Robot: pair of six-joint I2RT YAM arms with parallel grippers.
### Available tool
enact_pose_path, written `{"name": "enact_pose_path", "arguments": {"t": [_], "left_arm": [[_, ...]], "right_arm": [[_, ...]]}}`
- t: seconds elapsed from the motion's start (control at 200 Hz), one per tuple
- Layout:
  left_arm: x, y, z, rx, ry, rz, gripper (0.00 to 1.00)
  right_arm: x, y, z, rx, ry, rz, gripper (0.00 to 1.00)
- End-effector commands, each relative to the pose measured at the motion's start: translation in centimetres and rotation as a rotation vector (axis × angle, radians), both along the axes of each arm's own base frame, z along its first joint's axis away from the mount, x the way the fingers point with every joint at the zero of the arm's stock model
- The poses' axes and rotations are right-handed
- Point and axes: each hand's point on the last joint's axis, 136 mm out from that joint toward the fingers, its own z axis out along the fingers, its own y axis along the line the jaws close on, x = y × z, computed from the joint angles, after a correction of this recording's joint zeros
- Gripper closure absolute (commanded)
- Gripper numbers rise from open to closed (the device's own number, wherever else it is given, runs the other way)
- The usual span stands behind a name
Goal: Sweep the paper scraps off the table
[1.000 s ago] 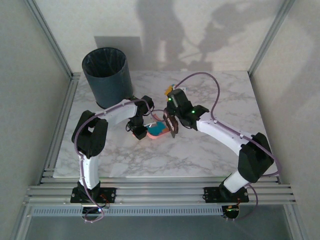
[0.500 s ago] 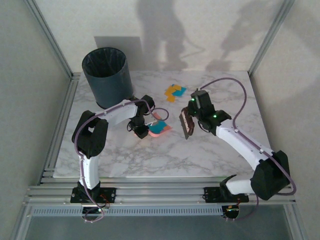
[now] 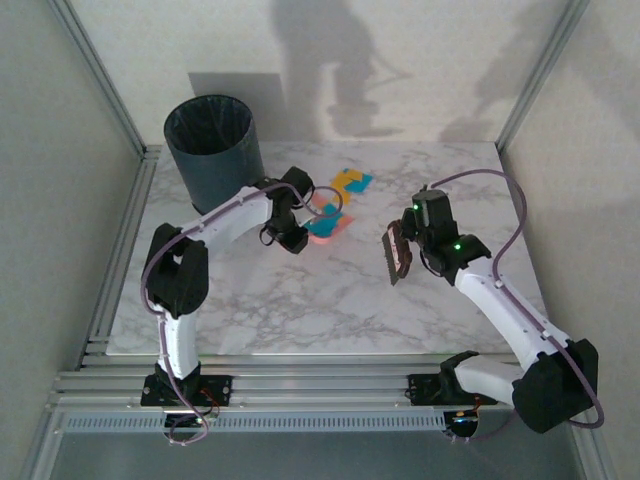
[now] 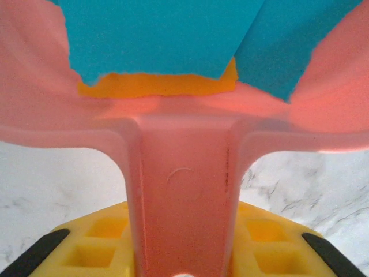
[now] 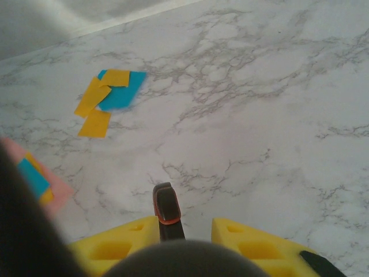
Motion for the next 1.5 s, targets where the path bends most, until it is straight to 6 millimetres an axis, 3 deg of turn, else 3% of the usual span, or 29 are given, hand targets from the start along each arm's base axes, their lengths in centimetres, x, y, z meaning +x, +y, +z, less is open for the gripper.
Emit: {"name": "enact_pose_path", "arguments": {"t": [0.0, 0.586, 1.156, 1.497], "left_arm": [[0.5, -1.6, 4.6, -0.097, -0.064, 0.004, 1.00], [4.9, -2.4, 15.3, -0.406, -0.197, 0.089, 1.00], [7.9, 2.0, 20.7, -0.524, -0.263, 0.208, 1.00], [9.5, 4.8, 23.9, -0.708, -0.297, 0.270, 1.00]], "right_arm": [[-0.1, 0.2, 0.8, 0.022, -0.034, 0.022, 1.00], [-0.3, 0.7, 1.7, 0.037, -0.051, 0.059, 1.00], [-0.3, 0.9, 1.5, 0.043, -0.037, 0.064, 1.00], [-0.3, 1.1, 1.3, 0.049, -0.028, 0.067, 1.00]]}}
